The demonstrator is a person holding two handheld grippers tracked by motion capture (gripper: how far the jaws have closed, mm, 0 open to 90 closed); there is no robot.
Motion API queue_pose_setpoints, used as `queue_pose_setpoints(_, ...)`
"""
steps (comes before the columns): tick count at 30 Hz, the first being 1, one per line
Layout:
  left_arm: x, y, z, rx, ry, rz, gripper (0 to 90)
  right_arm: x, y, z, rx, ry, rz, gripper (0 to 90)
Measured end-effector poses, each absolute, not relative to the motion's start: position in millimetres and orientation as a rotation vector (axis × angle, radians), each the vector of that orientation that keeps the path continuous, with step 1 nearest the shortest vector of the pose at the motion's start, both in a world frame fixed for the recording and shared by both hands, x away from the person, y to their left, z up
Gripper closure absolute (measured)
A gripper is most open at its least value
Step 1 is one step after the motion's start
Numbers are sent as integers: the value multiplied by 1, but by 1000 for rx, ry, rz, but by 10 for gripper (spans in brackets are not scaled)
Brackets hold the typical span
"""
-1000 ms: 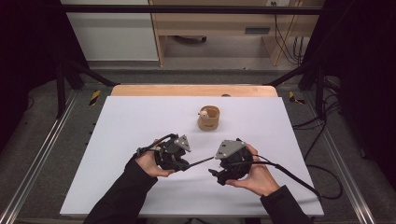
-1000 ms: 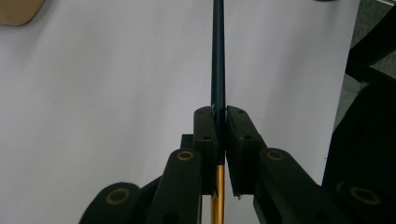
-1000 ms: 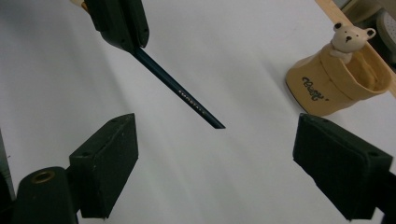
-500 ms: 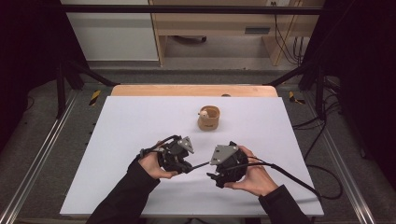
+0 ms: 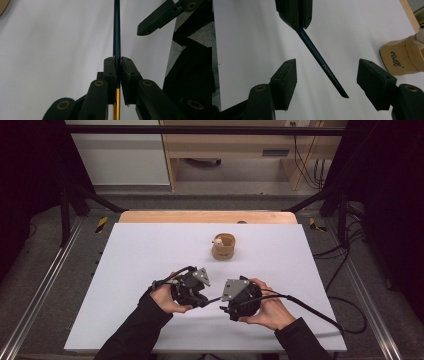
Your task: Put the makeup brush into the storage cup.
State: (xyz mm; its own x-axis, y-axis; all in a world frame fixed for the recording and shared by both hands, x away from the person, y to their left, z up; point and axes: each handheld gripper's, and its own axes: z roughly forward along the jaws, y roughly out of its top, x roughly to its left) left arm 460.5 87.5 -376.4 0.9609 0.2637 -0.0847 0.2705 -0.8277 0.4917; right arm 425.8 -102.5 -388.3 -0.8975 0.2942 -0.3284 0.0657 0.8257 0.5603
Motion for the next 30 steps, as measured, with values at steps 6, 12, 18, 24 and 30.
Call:
queue_pose_setpoints(6,459,86,-375,2598,380,-19,831,425,-98,-390,209,2618,741,383)
queue_pose_setpoints(12,457,84,-374,2597,376,-30,831,424,-96,-392,174,2616,731,437)
queue_pose_setpoints(18,455,81,-373,2603,361,-38,831,424,-94,-395,130,2617,720,504)
queue_pose_setpoints(24,454,77,-373,2614,350,-45,831,423,-92,-398,66,2639,686,611)
queue_pose_setpoints(30,454,75,-375,2620,342,-46,831,422,-91,-399,19,2640,661,673)
